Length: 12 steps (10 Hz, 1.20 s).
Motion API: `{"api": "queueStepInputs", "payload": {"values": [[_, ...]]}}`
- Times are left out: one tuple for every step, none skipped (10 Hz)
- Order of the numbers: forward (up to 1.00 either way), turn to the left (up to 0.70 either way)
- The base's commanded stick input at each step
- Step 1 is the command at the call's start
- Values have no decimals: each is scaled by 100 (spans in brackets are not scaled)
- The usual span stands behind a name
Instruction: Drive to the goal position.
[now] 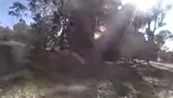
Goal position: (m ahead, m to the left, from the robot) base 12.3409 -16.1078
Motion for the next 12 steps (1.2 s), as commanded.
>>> {"api": "queueStepInputs", "payload": {"values": [[100, -27], [100, -27], [100, -27], [100, -27], [100, -27], [100, -27], [100, -27], [100, -27], [100, -27], [100, -27], [100, -27], [100, -27]]}}
